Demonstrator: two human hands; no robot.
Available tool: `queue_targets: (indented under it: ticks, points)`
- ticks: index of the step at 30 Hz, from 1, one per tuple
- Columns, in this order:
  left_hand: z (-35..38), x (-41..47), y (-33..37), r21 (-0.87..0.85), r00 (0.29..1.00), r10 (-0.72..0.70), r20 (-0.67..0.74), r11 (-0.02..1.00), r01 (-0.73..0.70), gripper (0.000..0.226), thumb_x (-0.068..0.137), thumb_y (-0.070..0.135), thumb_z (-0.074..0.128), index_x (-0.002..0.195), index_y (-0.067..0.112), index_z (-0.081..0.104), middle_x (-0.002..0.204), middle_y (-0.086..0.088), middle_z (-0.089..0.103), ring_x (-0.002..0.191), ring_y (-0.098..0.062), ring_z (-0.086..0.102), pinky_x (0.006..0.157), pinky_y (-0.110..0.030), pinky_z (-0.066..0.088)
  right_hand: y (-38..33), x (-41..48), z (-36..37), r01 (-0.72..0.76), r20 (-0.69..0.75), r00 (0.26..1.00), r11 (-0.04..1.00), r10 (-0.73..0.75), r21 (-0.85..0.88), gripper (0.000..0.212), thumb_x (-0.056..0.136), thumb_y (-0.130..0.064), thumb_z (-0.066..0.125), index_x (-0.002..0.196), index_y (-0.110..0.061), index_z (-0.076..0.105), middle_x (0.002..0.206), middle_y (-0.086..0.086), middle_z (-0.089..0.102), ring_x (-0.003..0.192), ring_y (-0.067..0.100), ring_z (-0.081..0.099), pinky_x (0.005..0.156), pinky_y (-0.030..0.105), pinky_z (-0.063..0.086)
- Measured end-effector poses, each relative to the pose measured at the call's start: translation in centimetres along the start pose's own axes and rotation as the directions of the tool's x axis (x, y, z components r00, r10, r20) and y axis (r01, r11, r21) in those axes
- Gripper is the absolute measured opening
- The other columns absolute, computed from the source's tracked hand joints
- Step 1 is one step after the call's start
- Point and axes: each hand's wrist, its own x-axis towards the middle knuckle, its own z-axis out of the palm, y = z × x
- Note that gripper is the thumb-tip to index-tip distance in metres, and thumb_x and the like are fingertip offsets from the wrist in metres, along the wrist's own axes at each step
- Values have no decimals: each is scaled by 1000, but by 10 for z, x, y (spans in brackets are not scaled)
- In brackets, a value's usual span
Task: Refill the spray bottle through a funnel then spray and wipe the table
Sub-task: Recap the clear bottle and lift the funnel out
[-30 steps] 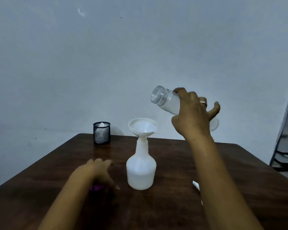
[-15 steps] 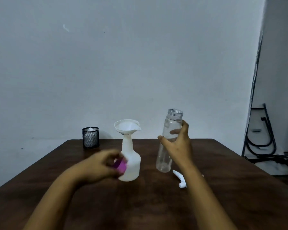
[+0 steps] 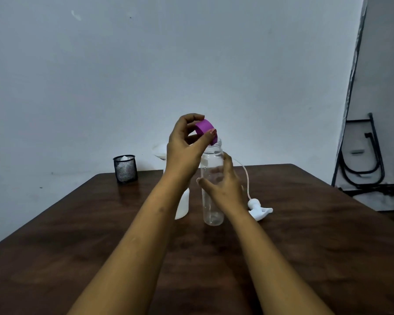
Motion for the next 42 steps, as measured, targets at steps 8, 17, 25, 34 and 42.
queue_targets:
  ticks: [8, 17, 25, 34, 42]
  points:
    - [16, 12, -23, 130, 994, 104, -38, 987, -98, 32, 84, 17, 68, 106, 35, 55, 117, 4, 41, 99, -23, 62, 82, -21, 51, 8, 2, 7, 24, -23, 999, 997, -22, 76, 77, 72, -46, 72, 134, -45, 27, 104, -14, 59, 102, 17, 59, 92, 49, 47]
    - [21, 13, -48, 126, 999, -2, 54, 992, -5, 30, 80, 16, 71, 97, 25, 48, 105, 7, 56, 93, -15, 56, 84, -30, 49, 11, 2, 6, 59, -46, 997, 992, -54, 111, 75, 74, -38, 72, 130, -53, 25, 102, -15, 58, 103, 14, 58, 91, 49, 48]
    - [23, 8, -56, -98, 998, -66, 12, 993, 66, 34, 85, 10, 65, 105, 26, 43, 123, -8, 57, 105, -20, 59, 88, -23, 50, 14, 4, 16, 83, -86, 994, 985, -70, 153, 79, 64, -47, 58, 135, -48, 24, 106, -4, 59, 102, 22, 57, 86, 46, 51]
    - [31, 12, -69, -154, 999, -38, -34, 988, 32, 37, 84, 7, 67, 106, 21, 41, 120, -8, 60, 94, -15, 61, 80, -21, 50, 19, 7, 22, 96, -79, 994, 950, -75, 296, 74, 73, -26, 59, 137, -40, 26, 130, 6, 47, 108, 22, 57, 85, 37, 55]
    - [26, 16, -76, -185, 989, -147, 28, 971, 149, 34, 88, 25, 63, 113, 28, 40, 127, -9, 52, 108, -29, 59, 67, -16, 51, 26, 10, 19, 124, -67, 992, 945, -108, 302, 79, 82, -18, 69, 144, -33, 23, 133, -6, 40, 113, 10, 49, 89, 24, 48]
